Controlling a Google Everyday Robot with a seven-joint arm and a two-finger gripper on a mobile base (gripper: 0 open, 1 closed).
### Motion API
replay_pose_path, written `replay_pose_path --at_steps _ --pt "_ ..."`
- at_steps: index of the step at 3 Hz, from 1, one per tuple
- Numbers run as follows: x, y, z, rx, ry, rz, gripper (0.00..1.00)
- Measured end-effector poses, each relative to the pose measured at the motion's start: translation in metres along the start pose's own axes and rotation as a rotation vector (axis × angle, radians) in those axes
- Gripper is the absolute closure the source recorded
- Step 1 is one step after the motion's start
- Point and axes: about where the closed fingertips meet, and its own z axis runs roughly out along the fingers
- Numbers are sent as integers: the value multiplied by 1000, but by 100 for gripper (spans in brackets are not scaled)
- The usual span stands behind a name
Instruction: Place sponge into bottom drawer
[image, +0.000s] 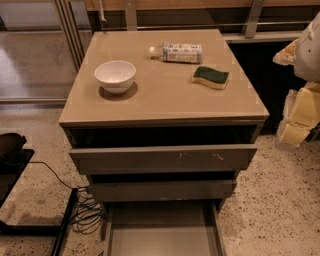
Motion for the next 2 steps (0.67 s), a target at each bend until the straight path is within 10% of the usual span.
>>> replay_pose_path --at_steps 2 --pt "-5 -8 -2 15 -21 -7 0"
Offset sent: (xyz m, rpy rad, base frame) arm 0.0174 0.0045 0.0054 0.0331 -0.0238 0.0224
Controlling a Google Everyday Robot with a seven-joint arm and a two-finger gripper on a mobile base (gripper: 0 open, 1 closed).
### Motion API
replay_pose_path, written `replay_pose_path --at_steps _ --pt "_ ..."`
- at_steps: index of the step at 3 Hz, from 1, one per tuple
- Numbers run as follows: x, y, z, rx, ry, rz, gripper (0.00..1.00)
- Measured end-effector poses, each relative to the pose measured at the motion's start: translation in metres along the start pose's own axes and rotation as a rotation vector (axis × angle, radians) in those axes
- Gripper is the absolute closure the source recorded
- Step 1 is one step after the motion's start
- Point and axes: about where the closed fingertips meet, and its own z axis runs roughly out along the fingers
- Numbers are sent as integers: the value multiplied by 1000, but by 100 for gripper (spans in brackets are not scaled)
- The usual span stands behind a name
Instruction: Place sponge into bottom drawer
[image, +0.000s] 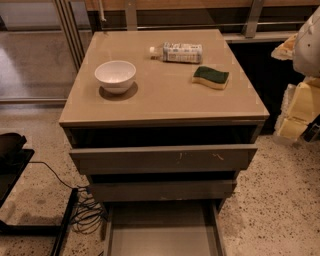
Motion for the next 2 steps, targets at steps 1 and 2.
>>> replay_pose_path --at_steps 1,2 --pt "-16 -25 8 -5 -35 -7 0" --pt "-36 -68 16 42 -110 3 0"
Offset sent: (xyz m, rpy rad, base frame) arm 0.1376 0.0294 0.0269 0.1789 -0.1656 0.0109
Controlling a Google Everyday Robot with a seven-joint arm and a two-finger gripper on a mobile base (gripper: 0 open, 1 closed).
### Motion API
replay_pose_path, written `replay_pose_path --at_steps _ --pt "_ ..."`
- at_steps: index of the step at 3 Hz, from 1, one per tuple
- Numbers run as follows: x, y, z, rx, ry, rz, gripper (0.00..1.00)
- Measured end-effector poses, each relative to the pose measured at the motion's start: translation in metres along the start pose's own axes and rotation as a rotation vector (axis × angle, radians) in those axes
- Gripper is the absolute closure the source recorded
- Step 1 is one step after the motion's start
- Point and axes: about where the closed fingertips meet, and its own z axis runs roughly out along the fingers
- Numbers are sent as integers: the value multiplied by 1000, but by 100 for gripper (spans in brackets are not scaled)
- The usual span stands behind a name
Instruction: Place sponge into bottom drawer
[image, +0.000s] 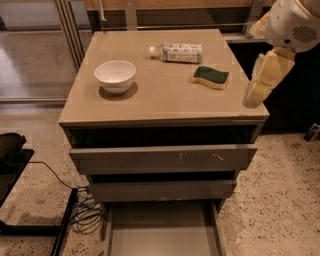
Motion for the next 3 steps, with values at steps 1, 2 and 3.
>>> replay_pose_path --at_steps 1,2,3 --pt "2 -38 18 56 -79 63 0" --pt "1 -38 18 55 -80 62 0" --pt "-4 -57 38 58 -106 56 0"
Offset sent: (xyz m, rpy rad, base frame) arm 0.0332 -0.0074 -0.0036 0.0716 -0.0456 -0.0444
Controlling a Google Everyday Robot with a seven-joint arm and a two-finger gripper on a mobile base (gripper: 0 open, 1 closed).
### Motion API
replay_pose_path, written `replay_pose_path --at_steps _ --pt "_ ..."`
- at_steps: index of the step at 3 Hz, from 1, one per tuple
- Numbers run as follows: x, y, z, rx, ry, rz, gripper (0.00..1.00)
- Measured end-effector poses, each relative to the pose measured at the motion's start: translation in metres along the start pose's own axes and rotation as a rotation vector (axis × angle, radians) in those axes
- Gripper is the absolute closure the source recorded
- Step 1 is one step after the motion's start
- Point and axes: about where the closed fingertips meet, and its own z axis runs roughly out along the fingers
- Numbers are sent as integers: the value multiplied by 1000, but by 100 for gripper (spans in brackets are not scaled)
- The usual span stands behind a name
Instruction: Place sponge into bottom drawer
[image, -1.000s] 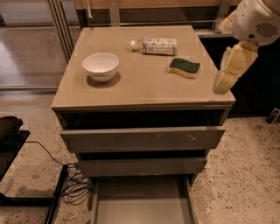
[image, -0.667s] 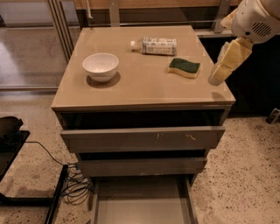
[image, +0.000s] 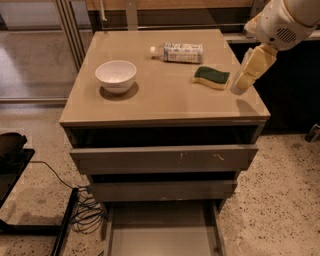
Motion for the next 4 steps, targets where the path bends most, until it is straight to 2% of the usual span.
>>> replay_pose_path --at_steps 2,4 --pt "-7 -53 75 -44 -70 23 0" --pt "20 -81 133 -101 -119 139 0"
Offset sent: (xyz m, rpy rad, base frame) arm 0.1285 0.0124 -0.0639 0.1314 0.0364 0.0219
